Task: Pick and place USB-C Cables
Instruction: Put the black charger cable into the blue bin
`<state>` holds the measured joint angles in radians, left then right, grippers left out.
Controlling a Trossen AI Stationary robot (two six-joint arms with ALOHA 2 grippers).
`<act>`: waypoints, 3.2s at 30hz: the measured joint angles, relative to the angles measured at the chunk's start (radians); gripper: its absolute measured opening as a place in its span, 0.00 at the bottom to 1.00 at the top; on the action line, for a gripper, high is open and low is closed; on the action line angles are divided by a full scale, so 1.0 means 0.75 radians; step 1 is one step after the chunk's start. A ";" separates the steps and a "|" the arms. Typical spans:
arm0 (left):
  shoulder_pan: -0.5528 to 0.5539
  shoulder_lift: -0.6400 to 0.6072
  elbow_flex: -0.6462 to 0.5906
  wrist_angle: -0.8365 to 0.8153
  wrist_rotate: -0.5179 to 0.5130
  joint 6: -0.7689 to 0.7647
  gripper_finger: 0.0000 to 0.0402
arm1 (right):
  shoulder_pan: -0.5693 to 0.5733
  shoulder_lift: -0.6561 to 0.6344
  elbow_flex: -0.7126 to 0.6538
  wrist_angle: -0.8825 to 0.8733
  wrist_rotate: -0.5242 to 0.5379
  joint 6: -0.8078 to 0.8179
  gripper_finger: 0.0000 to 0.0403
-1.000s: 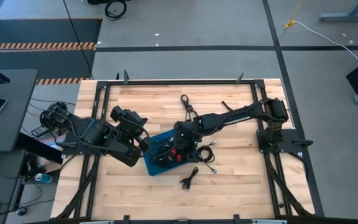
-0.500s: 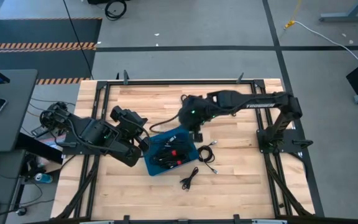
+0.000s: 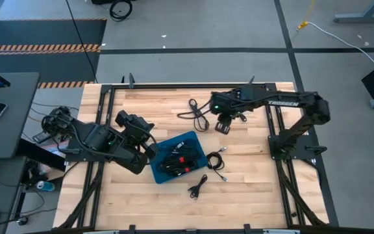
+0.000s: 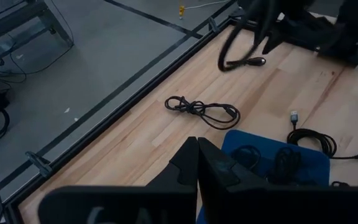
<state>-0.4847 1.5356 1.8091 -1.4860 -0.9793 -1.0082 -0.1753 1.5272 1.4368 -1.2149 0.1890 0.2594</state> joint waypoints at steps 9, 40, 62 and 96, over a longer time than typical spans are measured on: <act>0.000 0.000 0.000 0.000 0.001 0.002 0.01 | -0.137 -0.391 -0.550 0.206 -0.001 0.342 0.38; 0.000 0.000 0.000 0.051 0.001 -0.002 0.01 | -0.555 -0.457 -0.971 0.625 -0.114 0.254 0.64; 0.000 0.000 0.000 0.061 0.001 -0.002 0.01 | -0.671 -0.089 -0.967 0.719 -0.208 0.024 0.63; 0.000 0.001 -0.001 0.066 0.036 -0.002 0.01 | -0.640 -0.232 -0.964 0.692 -0.414 0.079 0.09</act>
<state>-0.4846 1.5360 1.8088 -1.4364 -0.9520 -1.0096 -0.6551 1.3532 0.7139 -0.6958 -0.1211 0.3189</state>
